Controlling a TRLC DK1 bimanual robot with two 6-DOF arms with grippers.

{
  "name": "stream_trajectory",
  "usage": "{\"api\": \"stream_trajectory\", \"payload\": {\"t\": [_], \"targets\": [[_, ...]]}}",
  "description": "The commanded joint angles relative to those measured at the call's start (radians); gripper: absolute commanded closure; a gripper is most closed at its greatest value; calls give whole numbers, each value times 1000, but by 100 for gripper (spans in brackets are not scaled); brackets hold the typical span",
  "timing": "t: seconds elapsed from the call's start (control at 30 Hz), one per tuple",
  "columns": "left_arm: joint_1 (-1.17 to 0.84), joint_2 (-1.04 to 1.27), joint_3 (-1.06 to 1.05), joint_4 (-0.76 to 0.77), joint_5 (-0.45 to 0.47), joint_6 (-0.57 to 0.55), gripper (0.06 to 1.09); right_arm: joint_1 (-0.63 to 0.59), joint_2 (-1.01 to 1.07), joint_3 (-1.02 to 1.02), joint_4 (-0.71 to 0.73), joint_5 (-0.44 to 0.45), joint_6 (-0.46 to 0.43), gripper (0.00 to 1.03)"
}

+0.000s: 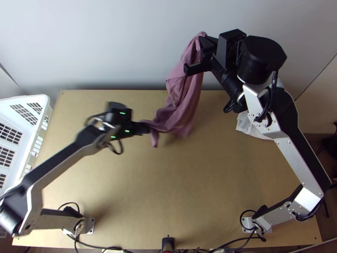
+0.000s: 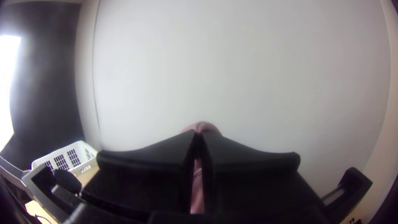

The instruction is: Fold the t-shirt

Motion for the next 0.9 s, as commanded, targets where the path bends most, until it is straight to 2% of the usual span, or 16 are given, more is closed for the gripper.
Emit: {"api": "stream_trajectory", "payload": {"t": [0.0,0.07,0.2,0.3,0.37,0.5,0.7,0.87], "targets": [[299,-236,-62,-92,179,26,105,-9,4,-5,7,0,-11,100],[405,-245,-31,-154,254,38,105,-9,8,-2,8,0,-15,100],[614,-296,-19,-210,493,40,105,-7,13,0,-13,0,-20,100],[729,-296,-50,-247,728,69,105,-4,19,-10,-71,-2,-18,100],[741,-280,-87,-276,803,107,105,-3,19,-39,-102,-2,-18,100],[623,-219,-173,-339,814,228,105,-1,16,-117,-136,-2,-8,100],[497,33,-168,-305,803,261,105,-9,34,-207,-271,-5,49,100],[507,123,-108,-216,731,250,105,-35,-52,-408,-275,-2,49,100]]}}
